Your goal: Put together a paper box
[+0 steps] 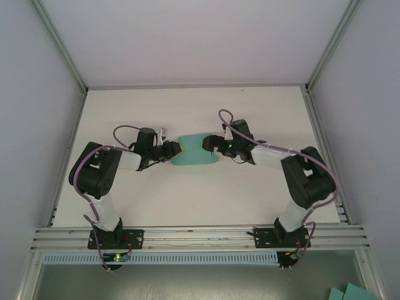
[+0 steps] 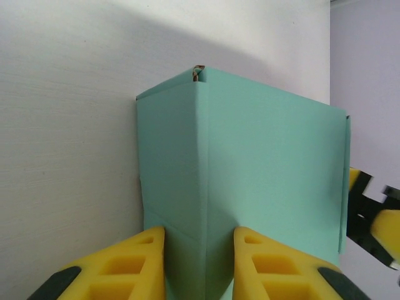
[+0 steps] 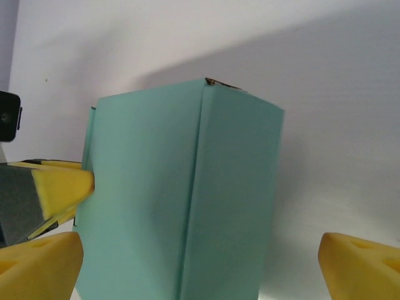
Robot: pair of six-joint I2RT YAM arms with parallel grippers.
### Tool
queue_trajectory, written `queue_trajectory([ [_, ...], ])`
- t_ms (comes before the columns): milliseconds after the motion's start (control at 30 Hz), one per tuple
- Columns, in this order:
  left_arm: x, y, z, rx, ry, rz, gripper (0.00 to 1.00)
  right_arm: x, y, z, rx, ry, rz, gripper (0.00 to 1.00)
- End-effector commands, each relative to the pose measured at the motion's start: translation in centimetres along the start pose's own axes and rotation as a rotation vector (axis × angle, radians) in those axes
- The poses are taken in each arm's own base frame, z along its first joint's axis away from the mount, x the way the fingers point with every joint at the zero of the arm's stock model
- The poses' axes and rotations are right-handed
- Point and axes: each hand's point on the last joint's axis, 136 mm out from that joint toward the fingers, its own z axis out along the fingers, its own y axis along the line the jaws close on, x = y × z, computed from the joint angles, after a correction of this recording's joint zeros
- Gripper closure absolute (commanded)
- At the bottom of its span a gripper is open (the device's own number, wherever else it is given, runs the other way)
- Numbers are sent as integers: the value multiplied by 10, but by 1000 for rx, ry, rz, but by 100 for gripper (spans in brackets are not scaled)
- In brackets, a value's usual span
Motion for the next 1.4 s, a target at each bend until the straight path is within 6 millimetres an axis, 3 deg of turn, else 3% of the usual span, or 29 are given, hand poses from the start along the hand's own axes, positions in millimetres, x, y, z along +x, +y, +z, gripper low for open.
queue_trajectory([
  [0,25,47,-3,-130,42,-102,75,-4,23,11,-165,32,62,10],
  [133,22,41,-3,-93,28,-84,75,-5,41,21,-306,69,104,17],
  [300,17,28,-5,-45,4,-49,72,-5,42,19,-355,47,136,49],
  [400,8,12,-11,-20,-26,21,64,-7,39,8,-352,28,137,54],
  [433,3,5,-15,-22,-43,51,56,-8,39,4,-350,21,136,54],
  [533,-10,-18,-26,-56,-94,191,16,-7,32,-8,-323,22,160,54],
  [600,-15,-37,-35,-104,-124,325,0,-5,25,-16,-297,26,186,55],
  [700,-18,-71,-50,-198,-183,580,0,-1,15,-27,-264,46,261,56],
  [767,-9,-99,-57,-210,-213,782,0,2,10,-36,-247,77,346,57],
  [867,32,-139,-59,-151,-166,1133,0,6,8,-50,-216,153,494,58],
  [933,69,-152,-57,-102,-88,1381,0,8,10,-62,-185,175,545,60],
  [1033,87,-152,-54,-172,-33,1579,0,9,16,-83,-168,183,635,63],
  [1200,99,-142,-40,-224,75,1657,0,14,26,-107,-165,247,742,63],
  [1367,88,-139,-25,-301,22,1735,0,24,35,-112,-175,308,790,62],
])
